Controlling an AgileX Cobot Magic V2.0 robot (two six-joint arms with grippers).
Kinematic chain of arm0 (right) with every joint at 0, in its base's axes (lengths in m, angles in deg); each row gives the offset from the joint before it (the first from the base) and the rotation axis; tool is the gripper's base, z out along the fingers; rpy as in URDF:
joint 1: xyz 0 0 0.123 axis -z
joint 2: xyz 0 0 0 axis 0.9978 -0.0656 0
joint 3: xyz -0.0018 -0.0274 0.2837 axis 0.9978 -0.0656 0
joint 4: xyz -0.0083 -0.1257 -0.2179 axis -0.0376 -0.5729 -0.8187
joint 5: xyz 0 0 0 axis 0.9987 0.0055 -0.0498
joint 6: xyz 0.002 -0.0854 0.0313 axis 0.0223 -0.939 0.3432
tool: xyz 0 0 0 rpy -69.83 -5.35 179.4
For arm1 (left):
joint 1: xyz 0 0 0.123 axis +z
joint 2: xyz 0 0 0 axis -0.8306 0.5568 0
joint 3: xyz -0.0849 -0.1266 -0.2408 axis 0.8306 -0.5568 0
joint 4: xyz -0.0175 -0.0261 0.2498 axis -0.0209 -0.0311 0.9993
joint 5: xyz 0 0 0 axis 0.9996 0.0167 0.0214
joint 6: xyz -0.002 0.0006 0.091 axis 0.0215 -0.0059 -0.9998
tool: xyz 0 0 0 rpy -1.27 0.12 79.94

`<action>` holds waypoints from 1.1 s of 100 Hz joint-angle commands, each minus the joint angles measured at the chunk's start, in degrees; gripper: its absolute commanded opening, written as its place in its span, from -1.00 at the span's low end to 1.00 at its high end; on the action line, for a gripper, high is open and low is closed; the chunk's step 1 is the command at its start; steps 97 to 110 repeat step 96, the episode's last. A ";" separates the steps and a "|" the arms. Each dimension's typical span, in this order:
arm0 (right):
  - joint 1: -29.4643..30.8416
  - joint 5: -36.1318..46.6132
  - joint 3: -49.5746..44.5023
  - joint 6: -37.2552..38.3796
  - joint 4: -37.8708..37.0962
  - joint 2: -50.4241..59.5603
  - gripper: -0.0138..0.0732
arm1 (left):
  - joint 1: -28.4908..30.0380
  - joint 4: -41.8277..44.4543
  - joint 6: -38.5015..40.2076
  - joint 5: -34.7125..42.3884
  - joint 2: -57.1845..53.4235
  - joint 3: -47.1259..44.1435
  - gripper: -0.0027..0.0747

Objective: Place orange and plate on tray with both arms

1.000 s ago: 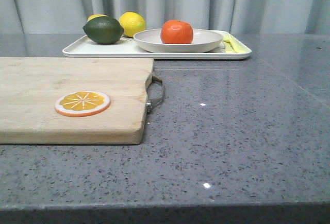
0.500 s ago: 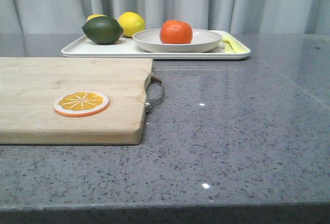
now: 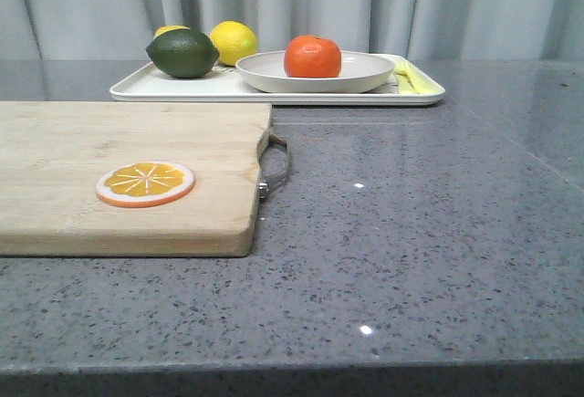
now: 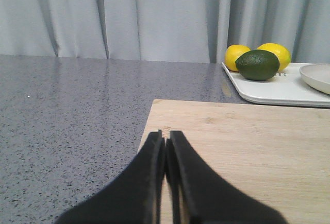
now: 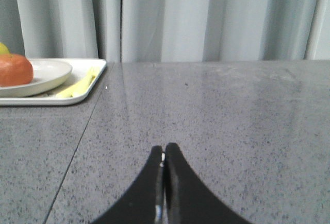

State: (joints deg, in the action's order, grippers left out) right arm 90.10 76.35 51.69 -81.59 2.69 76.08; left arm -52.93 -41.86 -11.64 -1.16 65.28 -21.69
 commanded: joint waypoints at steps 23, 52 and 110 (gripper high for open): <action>0.32 2.77 0.00 0.33 -1.37 2.37 -0.84 | 0.12 -0.40 0.28 4.42 -1.83 -1.33 -0.98; 0.32 2.51 0.00 0.33 -1.37 2.37 -0.84 | 0.12 -0.40 0.28 4.42 -1.83 -1.33 -0.98; 0.32 2.51 0.00 0.33 -1.37 2.37 -0.84 | 0.12 -0.40 0.28 4.42 -1.83 -1.33 -0.98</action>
